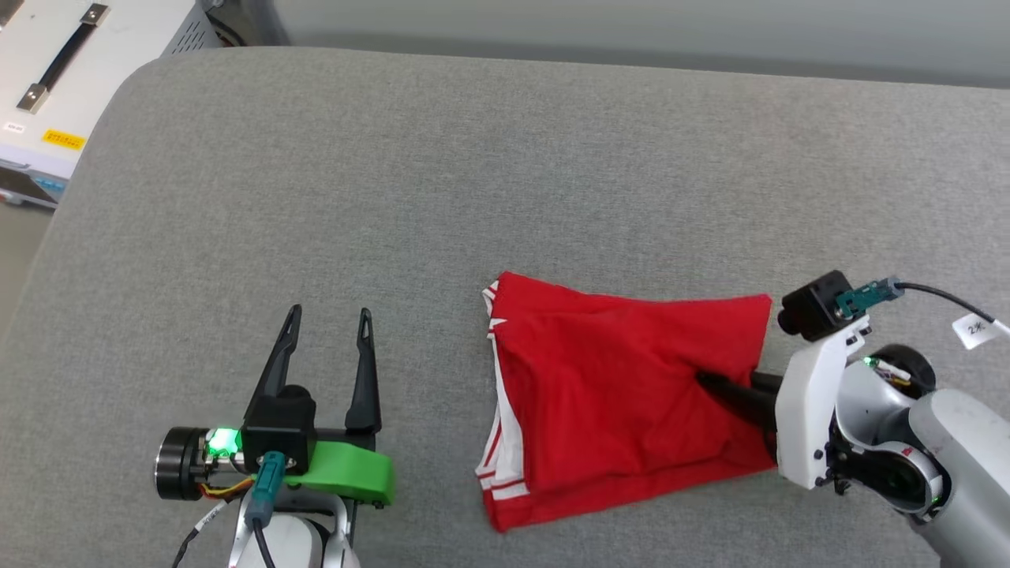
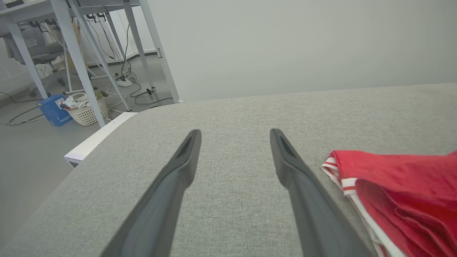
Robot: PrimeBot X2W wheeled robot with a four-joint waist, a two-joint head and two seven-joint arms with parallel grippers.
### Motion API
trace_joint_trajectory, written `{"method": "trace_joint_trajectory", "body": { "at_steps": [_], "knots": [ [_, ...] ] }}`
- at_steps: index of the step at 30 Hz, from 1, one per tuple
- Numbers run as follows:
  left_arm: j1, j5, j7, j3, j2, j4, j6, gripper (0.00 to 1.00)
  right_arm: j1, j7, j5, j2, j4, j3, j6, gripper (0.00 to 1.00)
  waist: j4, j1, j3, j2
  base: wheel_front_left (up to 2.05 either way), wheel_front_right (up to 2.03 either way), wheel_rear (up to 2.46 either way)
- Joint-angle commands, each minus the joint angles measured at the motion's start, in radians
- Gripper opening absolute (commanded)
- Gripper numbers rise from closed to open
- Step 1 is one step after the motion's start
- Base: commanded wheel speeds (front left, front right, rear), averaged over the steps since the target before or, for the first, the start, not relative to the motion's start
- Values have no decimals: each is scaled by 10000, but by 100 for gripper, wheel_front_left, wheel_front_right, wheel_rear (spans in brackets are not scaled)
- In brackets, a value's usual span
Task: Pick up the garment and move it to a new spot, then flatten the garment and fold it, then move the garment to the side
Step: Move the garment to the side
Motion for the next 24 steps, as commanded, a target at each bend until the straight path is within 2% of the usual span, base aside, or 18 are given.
{"method": "trace_joint_trajectory", "body": {
  "at_steps": [1,6,12,17,24],
  "knots": [
    [119,5,-57,71,-24,-13,41,100,-365,-172,-121,-246,-262,154,-9,0,-371,0,-207,0,0,0,0],
    [246,-13,-57,177,28,-93,21,100,-962,-125,-256,-1116,-913,609,-9,0,-1125,0,-252,0,0,0,0],
    [134,49,-57,240,48,-328,57,100,-1463,-166,-204,-1948,-898,525,-9,0,-2130,0,66,0,0,0,0],
    [-197,103,-57,418,183,-574,111,100,-1943,-279,-310,-2515,-536,296,-9,0,-2872,0,738,0,0,0,0],
    [-837,258,-57,523,516,-893,80,100,-2750,-529,-940,-3376,795,-7,-9,0,-3296,0,1760,0,0,0,0]
  ]
}}
